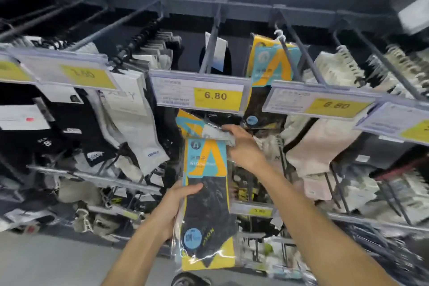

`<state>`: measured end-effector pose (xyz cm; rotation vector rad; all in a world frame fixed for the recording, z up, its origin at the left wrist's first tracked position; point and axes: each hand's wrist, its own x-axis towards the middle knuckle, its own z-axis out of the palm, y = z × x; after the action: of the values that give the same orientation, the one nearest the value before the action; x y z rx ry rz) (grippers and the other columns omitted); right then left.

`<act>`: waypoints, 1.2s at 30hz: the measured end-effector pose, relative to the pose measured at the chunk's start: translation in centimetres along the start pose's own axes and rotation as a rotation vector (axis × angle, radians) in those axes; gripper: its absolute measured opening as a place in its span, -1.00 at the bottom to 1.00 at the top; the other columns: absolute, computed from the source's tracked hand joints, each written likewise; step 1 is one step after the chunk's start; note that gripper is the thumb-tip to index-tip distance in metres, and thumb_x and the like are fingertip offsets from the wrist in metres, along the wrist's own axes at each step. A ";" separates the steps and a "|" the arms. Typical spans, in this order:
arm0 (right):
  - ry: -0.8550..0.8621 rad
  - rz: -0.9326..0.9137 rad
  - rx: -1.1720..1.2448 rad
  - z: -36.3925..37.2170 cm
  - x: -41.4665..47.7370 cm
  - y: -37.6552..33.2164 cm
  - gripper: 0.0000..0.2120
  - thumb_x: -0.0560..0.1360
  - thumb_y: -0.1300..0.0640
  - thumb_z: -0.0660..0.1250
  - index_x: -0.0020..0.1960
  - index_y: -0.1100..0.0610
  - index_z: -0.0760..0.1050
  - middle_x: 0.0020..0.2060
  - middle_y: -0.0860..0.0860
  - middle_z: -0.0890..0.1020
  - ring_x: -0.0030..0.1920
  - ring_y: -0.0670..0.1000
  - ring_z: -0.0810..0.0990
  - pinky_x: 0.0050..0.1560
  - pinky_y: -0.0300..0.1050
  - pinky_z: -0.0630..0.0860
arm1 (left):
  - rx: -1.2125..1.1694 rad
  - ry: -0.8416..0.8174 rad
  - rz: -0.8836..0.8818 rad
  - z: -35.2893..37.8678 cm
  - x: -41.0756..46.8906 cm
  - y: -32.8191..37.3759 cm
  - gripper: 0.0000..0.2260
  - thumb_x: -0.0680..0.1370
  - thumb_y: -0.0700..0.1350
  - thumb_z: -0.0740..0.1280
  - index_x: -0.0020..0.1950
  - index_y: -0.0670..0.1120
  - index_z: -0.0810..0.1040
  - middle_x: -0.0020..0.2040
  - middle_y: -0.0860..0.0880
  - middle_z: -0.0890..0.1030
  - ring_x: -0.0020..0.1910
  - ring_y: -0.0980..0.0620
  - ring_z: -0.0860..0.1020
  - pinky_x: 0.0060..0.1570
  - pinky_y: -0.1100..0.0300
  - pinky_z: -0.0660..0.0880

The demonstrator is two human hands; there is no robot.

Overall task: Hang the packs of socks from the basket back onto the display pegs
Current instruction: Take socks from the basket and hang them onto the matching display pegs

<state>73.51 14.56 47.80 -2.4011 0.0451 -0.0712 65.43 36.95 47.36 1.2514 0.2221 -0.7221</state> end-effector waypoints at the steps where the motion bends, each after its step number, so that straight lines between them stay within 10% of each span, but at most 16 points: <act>1: -0.017 -0.001 -0.057 0.8 0.6 0.0 -0.46 0.44 0.27 0.37 0.41 0.09 0.40 0.33 0.07 0.48 0.32 0.12 0.43 0.23 -0.12 0.31 | -0.007 -0.006 -0.002 -0.6 -0.3 -0.6 -0.54 0.29 -0.04 0.52 0.18 -0.02 0.64 0.04 -0.05 0.75 -0.02 0.02 0.72 -0.23 0.24 0.60; 5: -0.064 -0.025 -0.200 3.2 2.5 0.1 -0.37 0.48 0.21 0.38 0.50 0.05 0.27 0.41 0.04 0.37 0.42 0.10 0.32 0.32 -0.11 0.28 | -0.021 -0.034 -0.002 -2.0 -1.6 -1.9 -0.52 0.31 -0.12 0.51 0.23 0.02 0.60 0.03 0.06 0.75 -0.06 0.16 0.71 -0.30 0.33 0.60; 11: -0.231 0.029 -0.242 1.6 5.9 -1.2 0.01 0.32 -0.25 0.52 0.56 0.06 0.07 0.48 0.11 0.30 0.48 0.15 0.24 0.42 0.24 0.25 | -0.004 0.019 -0.007 -2.3 -1.7 -1.9 -0.38 0.23 0.07 0.58 0.28 0.07 0.60 0.22 0.00 0.68 0.35 -0.08 0.53 0.44 -0.14 0.31; 18: -0.158 -0.051 0.098 -1.5 2.9 -1.6 -0.68 0.40 -0.02 0.50 0.13 -0.03 0.58 0.04 -0.10 0.68 0.10 -0.04 0.65 0.00 -0.05 0.58 | 0.050 0.003 -0.076 -3.1 -1.1 -2.5 -0.21 0.12 0.09 0.61 0.32 -0.10 0.58 0.20 -0.13 0.68 0.31 -0.16 0.56 0.39 -0.18 0.38; 21: -0.037 -0.029 0.596 -3.6 -0.1 -1.3 -0.79 0.42 0.16 0.49 -0.01 -0.09 0.65 -0.11 -0.22 0.72 -0.06 -0.21 0.67 -0.10 -0.25 0.59 | 0.051 -0.056 -0.062 -3.1 -0.8 -3.4 -0.31 0.10 0.00 0.58 0.22 -0.13 0.65 0.17 -0.13 0.70 0.25 -0.08 0.61 0.30 0.03 0.44; 27: 0.350 0.054 0.828 -6.4 -2.7 1.4 -0.77 0.42 0.26 0.45 -0.25 -0.08 0.70 -0.30 -0.27 0.69 -0.28 -0.30 0.64 -0.24 -0.35 0.54 | 0.060 -0.197 0.038 -1.6 0.7 -3.9 -0.31 0.00 0.00 0.69 0.13 -0.08 0.73 0.11 -0.15 0.72 0.16 -0.08 0.66 0.09 0.15 0.55; 31: 0.499 -0.139 0.608 -8.1 -2.8 1.6 -0.63 0.48 0.44 0.33 -0.33 0.05 0.65 -0.34 -0.14 0.68 -0.36 -0.30 0.60 -0.25 -0.29 0.52 | 0.095 -0.218 0.095 -0.4 1.5 -3.1 -0.24 -0.01 0.03 0.69 0.19 -0.07 0.70 0.18 -0.10 0.70 0.22 -0.03 0.63 0.19 0.12 0.47; 36: 0.755 -0.342 -0.330 -9.9 -2.2 1.2 -0.60 0.37 0.30 0.34 -0.61 0.02 0.53 -0.67 -0.06 0.49 -0.63 -0.13 0.51 -0.49 -0.32 0.39 | 0.104 -0.260 0.139 1.6 1.3 -1.4 -0.44 0.03 -0.10 0.65 0.03 0.06 0.76 0.09 -0.05 0.73 0.07 0.07 0.70 -0.04 0.27 0.57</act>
<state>70.68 7.12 54.21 -2.5376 -0.0055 -1.2010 65.18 34.82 46.08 1.2436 -0.1160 -0.7750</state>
